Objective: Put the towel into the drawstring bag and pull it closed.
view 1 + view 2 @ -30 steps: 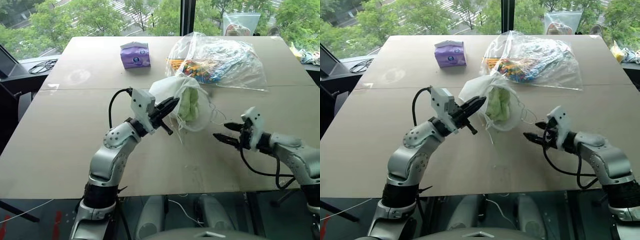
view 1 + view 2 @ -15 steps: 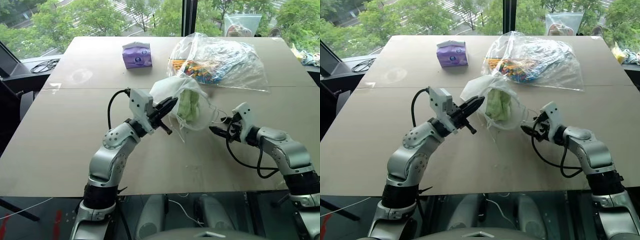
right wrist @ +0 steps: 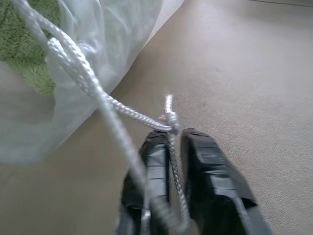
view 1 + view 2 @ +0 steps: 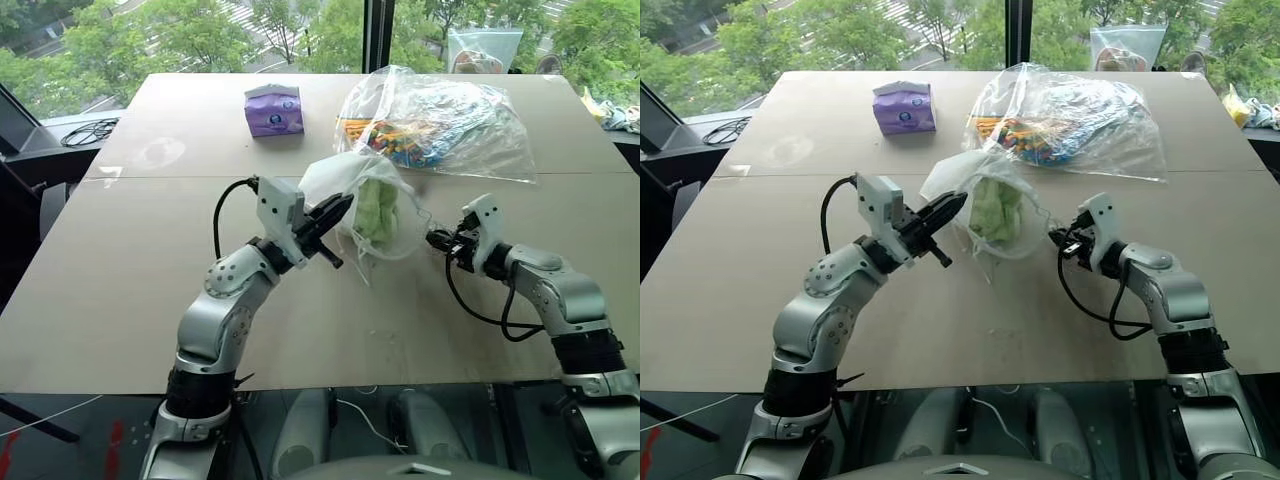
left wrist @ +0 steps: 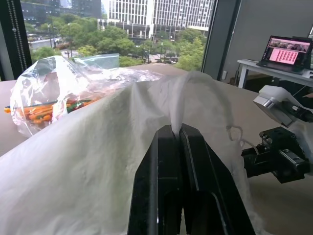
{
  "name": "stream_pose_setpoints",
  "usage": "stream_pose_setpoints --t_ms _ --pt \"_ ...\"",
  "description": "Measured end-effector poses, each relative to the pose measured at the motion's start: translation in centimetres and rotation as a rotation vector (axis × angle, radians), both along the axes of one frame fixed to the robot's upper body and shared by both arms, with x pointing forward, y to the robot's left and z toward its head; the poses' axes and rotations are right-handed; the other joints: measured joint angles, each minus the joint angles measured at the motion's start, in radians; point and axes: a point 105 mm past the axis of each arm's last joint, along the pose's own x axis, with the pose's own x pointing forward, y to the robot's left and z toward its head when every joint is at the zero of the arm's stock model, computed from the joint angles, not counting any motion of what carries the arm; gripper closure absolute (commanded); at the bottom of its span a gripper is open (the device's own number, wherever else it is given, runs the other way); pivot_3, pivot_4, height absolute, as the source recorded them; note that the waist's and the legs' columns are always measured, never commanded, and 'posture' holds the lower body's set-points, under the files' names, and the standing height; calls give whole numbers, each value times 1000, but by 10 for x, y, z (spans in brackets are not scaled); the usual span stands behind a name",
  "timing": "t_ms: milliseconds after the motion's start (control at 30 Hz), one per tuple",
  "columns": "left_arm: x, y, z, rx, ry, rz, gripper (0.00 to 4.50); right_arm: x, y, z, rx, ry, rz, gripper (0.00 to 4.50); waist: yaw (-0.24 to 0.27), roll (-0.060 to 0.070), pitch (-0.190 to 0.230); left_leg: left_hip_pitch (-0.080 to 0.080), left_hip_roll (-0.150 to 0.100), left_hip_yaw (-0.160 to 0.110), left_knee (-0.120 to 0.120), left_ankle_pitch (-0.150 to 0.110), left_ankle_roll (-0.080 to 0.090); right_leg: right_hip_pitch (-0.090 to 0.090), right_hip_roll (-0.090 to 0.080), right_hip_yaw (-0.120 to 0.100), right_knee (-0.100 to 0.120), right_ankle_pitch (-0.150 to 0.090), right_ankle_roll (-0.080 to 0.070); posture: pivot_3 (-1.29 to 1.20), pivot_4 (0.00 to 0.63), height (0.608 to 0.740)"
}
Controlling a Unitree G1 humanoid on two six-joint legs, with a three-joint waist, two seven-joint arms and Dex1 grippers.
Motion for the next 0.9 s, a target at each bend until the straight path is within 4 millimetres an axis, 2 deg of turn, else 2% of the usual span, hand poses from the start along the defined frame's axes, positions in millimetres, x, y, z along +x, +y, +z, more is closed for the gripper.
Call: stream_pose_setpoints --t_ms 167,333,433,467,500,533,700,767,900 --pt "3 0 -5 -13 47 21 4500 0 -2 2 7 -5 -4 4476 0 0 0 0 0 0 0 0 0 0 0 0 0 0 0 0 150 740" --pt "2 0 -6 -20 65 11 4500 14 -24 2 -24 -29 -115 4476 0 0 0 0 0 0 0 0 0 0 0 0 0 0 0 0 150 740" --pt "2 0 -5 -23 56 12 3594 28 -41 11 -19 -71 -224 4500 -2 0 0 1 0 1 0 0 0 0 0 1 1 0 0 0 150 740" --pt "2 0 -3 -25 47 9 3000 35 -53 21 -13 -105 -284 4500 -1 0 0 1 0 1 0 0 0 0 0 1 1 0 0 0 150 740" --pt "2 0 -3 -25 45 7 2798 36 -54 23 -12 -112 -294 4500 -1 0 0 1 0 1 0 0 0 0 0 1 1 0 0 0 150 740" --pt "2 0 -3 -25 42 6 2232 38 -57 26 -11 -124 -307 4500 -1 0 0 1 0 1 0 0 0 0 0 1 1 0 0 0 150 740" --pt "-2 3 4 -41 26 7 223 39 -59 25 -16 -128 -319 4500 -2 0 0 0 0 1 0 0 0 0 0 2 0 0 0 0 150 740" --pt "-9 9 11 -79 20 -14 101 39 -59 25 -15 -127 -321 4500 -4 0 0 1 0 1 0 0 0 0 0 2 1 0 0 0 150 740" --pt "-22 37 34 -144 -9 -23 101 40 -59 24 -15 -125 -331 4500 -3 0 0 2 1 1 0 0 0 0 -1 1 1 0 0 0 150 740"
